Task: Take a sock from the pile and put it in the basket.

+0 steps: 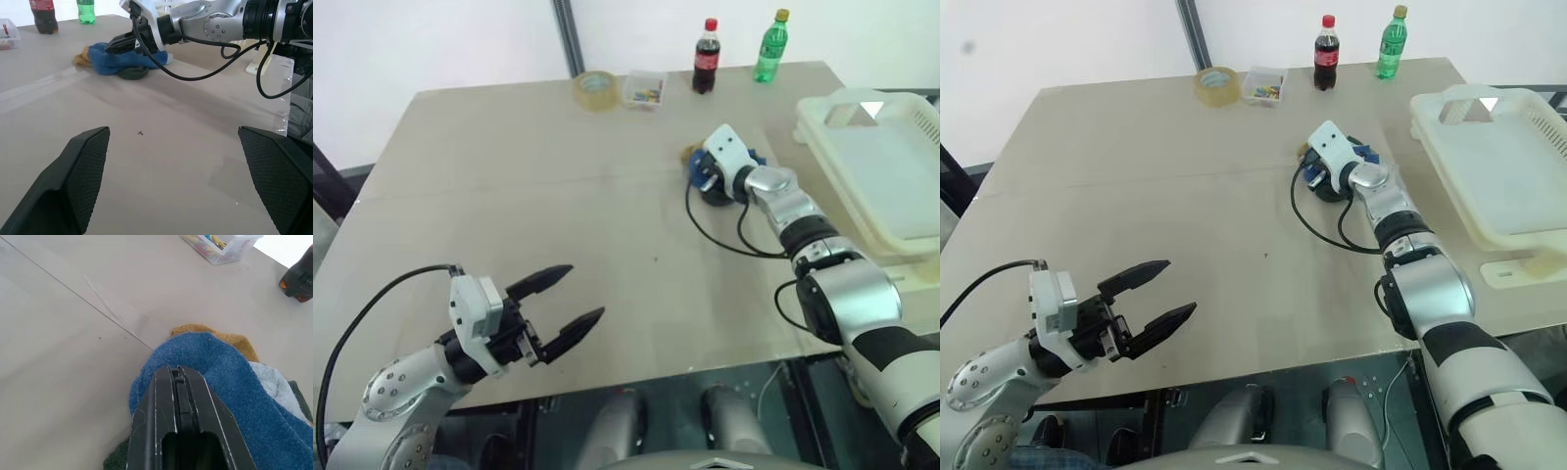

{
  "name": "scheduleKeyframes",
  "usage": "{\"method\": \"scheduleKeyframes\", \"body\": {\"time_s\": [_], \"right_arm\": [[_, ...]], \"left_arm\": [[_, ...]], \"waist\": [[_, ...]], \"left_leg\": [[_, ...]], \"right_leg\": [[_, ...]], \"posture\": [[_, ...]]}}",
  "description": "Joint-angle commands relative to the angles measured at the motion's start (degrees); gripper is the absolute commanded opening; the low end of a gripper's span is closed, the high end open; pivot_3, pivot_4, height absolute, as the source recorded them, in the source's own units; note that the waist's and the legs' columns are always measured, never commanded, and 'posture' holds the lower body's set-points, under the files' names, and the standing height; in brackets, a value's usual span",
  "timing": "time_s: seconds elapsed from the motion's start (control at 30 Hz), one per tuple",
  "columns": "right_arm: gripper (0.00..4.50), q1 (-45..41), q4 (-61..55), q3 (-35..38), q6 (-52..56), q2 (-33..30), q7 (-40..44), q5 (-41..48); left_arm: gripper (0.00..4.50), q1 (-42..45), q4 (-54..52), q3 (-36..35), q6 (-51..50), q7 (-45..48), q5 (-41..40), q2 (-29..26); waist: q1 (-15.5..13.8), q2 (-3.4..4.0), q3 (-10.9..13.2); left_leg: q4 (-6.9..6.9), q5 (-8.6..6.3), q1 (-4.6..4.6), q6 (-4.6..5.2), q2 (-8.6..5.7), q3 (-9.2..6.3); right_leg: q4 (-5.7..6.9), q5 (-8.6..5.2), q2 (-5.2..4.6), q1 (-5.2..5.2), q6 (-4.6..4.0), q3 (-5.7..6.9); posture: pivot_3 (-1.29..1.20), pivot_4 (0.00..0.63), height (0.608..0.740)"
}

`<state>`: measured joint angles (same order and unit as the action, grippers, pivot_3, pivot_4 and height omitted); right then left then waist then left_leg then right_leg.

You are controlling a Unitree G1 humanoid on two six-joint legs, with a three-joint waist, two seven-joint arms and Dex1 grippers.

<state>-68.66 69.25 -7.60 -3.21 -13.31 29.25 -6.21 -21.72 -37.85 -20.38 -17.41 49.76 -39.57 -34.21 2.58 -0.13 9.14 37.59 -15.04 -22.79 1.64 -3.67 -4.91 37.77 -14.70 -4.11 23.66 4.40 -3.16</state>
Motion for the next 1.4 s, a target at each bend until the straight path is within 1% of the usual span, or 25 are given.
{"method": "scheduleKeyframes", "body": {"time_s": [0.03, 0.23, 0.43, 0.87, 1.0, 1.07, 1.23, 1.4], "right_arm": [[0.08, -1.6, -2.1, 1.2, -1.1, 0.0, 0.7, 0.4], [0.08, -1.1, -1.8, 1.1, -1.1, 0.3, 0.4, 0.1], [0.08, -1.9, 0.1, 1.6, -0.6, 0.9, -2.1, -0.1], [0.08, -2.4, 0.3, 1.1, 0.3, 1.0, -0.5, -1.1], [1.11, -2.1, 0.1, 0.9, -0.2, 0.6, -2.0, -2.0], [2.05, -2.3, 0.0, 1.6, -0.8, 0.4, -3.3, -2.0], [2.05, -2.8, 0.5, 3.3, -0.4, 0.2, -5.9, -1.1], [2.05, -3.1, 2.0, 6.3, 3.3, 1.5, -6.1, 1.3]], "left_arm": [[4.50, -0.1, -0.2, -0.4, 1.1, 0.2, -0.2, -0.1], [4.50, 1.3, 1.7, -0.9, 1.8, -1.1, 0.7, 0.2], [4.50, 2.2, 3.4, -1.5, 3.7, -2.3, 2.6, 0.4], [4.50, 0.2, 2.5, -0.7, 5.2, -3.1, 3.8, 1.3], [4.50, 0.2, 2.7, -0.9, 5.2, -2.9, 3.6, 1.1], [4.50, 0.3, 2.8, -1.0, 5.2, -2.7, 3.6, 1.0], [4.50, 0.6, 2.9, -1.0, 4.9, -2.6, 3.4, 0.7], [4.50, 1.1, 3.1, -0.9, 4.7, -2.5, 3.5, 0.3]], "waist": [[0.0, 0.00, 0.0], [0.0, 0.00, 0.0], [0.0, 0.00, 0.0], [0.0, 0.00, 0.0], [0.0, 0.00, 0.0], [0.0, 0.00, 0.0], [0.0, 0.00, 0.0], [0.0, 0.00, 0.0]], "left_leg": [[-0.01, 0.00, 0.00, 0.00, 0.00, 0.00], [-0.05, 0.02, 0.00, -0.02, 0.00, 0.00], [-0.07, 0.03, 0.00, -0.04, 0.00, 0.00], [-0.09, 0.03, 0.00, -0.05, 0.00, 0.00], [-0.09, 0.03, 0.00, -0.05, 0.00, 0.00], [-0.09, 0.04, 0.00, -0.05, 0.00, 0.00], [-0.10, 0.04, 0.00, -0.06, 0.00, 0.00], [-0.10, 0.04, 0.00, -0.06, 0.00, 0.00]], "right_leg": [[0.00, 0.00, 0.00, 0.00, 0.00, 0.00], [0.00, 0.00, 0.00, 0.02, 0.00, 0.00], [0.00, 0.00, 0.00, 0.03, 0.00, 0.00], [0.01, 0.00, 0.00, 0.04, 0.00, 0.00], [0.01, 0.00, 0.00, 0.04, 0.00, 0.00], [0.01, 0.00, 0.00, 0.04, 0.00, 0.00], [0.02, 0.00, 0.00, 0.04, 0.00, 0.00], [0.01, 0.00, 0.00, 0.04, 0.00, 0.00]], "posture": [[0.00, 0.150, 0.740], [0.00, 0.150, 0.740], [0.00, 0.150, 0.740], [0.00, 0.150, 0.740], [0.00, 0.150, 0.740], [0.00, 0.150, 0.740], [0.00, 0.150, 0.740], [0.00, 0.150, 0.740]]}}
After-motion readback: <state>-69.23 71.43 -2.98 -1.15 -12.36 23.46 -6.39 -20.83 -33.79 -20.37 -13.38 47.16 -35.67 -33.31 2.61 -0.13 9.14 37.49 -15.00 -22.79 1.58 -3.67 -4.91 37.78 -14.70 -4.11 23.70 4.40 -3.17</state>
